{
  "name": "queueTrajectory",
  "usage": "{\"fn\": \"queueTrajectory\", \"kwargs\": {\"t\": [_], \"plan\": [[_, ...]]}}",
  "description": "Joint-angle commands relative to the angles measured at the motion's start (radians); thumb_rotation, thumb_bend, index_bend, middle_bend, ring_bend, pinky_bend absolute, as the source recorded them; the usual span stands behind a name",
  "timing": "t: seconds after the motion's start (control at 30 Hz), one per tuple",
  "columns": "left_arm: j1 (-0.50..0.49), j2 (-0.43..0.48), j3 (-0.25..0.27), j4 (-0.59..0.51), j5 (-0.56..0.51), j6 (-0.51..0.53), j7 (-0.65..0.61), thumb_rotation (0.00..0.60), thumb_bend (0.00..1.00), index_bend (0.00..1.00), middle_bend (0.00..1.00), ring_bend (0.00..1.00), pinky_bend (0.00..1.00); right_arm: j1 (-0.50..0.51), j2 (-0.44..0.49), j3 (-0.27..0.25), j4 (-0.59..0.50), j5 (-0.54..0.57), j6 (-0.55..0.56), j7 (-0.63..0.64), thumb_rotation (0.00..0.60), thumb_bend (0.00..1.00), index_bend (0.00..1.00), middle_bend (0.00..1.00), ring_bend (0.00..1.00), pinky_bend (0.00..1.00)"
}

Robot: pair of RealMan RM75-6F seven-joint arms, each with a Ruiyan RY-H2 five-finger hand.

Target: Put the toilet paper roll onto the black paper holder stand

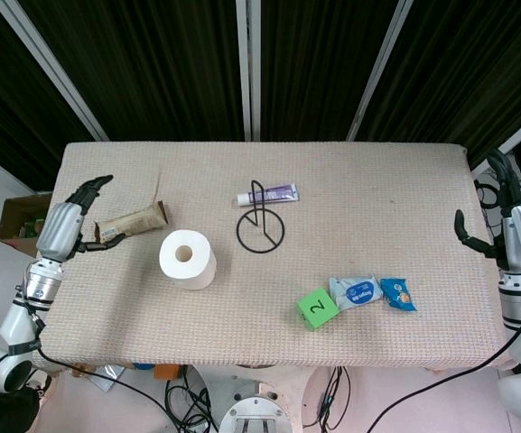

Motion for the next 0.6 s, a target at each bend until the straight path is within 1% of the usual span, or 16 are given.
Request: {"fn": "queueTrajectory", "kwargs": {"t": [0.03,0.2,0.3,0.37,0.43,0.5,0.6], "plan": [[0.0,-0.004,0.003,0.003,0.001,-0.002,-0.001,0.566,0.19,0.08,0.12,0.13,0.25,-0.002,0.002,0.0,-0.001,0.0,0.002,0.001,0.6,0.43,0.0,0.0,0.0,0.0],[0.0,-0.004,0.004,0.003,0.003,-0.001,0.001,0.564,0.19,0.09,0.12,0.13,0.25,-0.006,0.01,0.002,-0.006,0.0,0.008,0.005,0.6,0.43,0.0,0.0,0.0,0.0],[0.001,0.001,0.007,-0.005,0.009,0.003,0.004,0.535,0.19,0.09,0.12,0.13,0.25,-0.01,0.013,0.001,-0.009,0.0,0.011,0.01,0.6,0.43,0.0,0.0,0.0,0.0],[0.003,0.009,0.013,-0.016,0.018,0.004,0.005,0.472,0.18,0.09,0.12,0.13,0.25,-0.014,0.015,0.0,-0.011,0.0,0.013,0.014,0.6,0.43,0.0,0.0,0.0,0.0],[0.008,0.019,0.023,-0.029,0.031,0.009,0.001,0.334,0.15,0.09,0.12,0.13,0.25,-0.018,0.017,0.0,-0.015,-0.001,0.019,0.018,0.6,0.43,0.0,0.0,0.0,0.0],[0.02,0.027,0.039,-0.04,0.046,0.02,0.003,0.25,0.12,0.09,0.12,0.13,0.25,-0.023,0.021,0.003,-0.021,-0.001,0.029,0.021,0.6,0.43,0.0,0.0,0.0,0.0],[0.043,0.026,0.072,-0.046,0.067,0.032,-0.007,0.161,0.09,0.09,0.12,0.13,0.25,-0.033,0.026,0.002,-0.027,0.001,0.041,0.022,0.6,0.43,0.0,0.0,0.0,0.0]]}}
